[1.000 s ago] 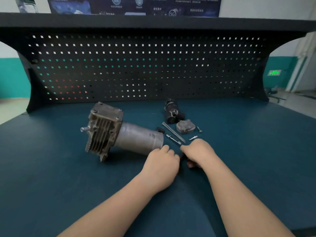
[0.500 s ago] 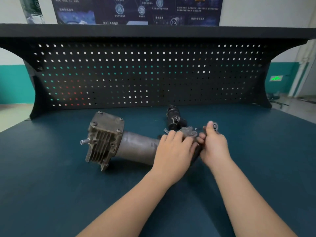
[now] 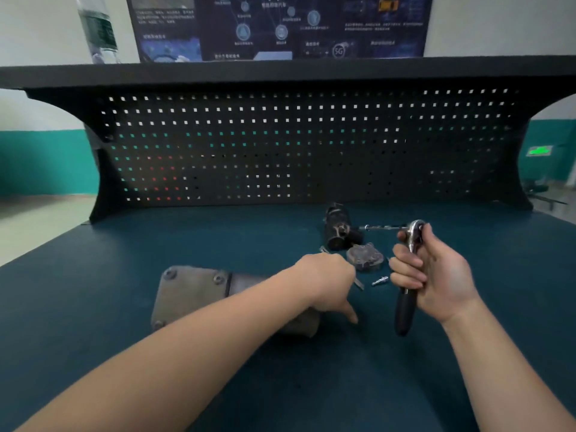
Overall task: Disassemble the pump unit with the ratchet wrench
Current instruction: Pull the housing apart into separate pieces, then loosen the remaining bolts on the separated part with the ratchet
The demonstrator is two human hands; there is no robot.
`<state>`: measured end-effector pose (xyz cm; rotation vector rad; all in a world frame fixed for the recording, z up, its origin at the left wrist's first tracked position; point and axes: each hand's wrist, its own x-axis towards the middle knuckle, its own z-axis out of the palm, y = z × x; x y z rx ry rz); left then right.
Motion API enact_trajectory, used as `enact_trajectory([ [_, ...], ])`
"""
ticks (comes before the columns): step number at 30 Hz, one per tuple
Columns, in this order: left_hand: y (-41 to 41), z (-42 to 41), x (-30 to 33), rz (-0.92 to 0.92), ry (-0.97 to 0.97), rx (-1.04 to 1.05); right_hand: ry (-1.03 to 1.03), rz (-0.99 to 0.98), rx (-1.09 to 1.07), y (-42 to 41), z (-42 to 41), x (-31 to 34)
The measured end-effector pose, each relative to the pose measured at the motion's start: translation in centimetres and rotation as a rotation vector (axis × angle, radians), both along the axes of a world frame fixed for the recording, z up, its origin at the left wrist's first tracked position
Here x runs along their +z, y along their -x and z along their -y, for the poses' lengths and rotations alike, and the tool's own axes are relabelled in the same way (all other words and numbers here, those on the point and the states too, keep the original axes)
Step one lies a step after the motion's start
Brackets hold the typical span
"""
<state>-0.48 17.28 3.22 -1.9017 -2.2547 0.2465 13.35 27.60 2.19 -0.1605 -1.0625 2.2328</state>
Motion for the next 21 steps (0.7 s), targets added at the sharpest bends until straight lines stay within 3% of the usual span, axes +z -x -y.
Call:
enact_trajectory([
  [4,0.7,0.2,-1.9,-0.053,-0.290,-0.092,-0.023,-0.020,-0.008,0.2,-0.3,0.2],
  [7,1.0,0.4,-2.8,-0.016,-0.379,-0.119,-0.032,-0.047,-0.028,0.4,-0.7,0.3],
  [21,0.8,1.5,-2.5,0.043,-0.403,-0.232,-0.119,0.191,0.102,0.2,-0.3,-0.3],
])
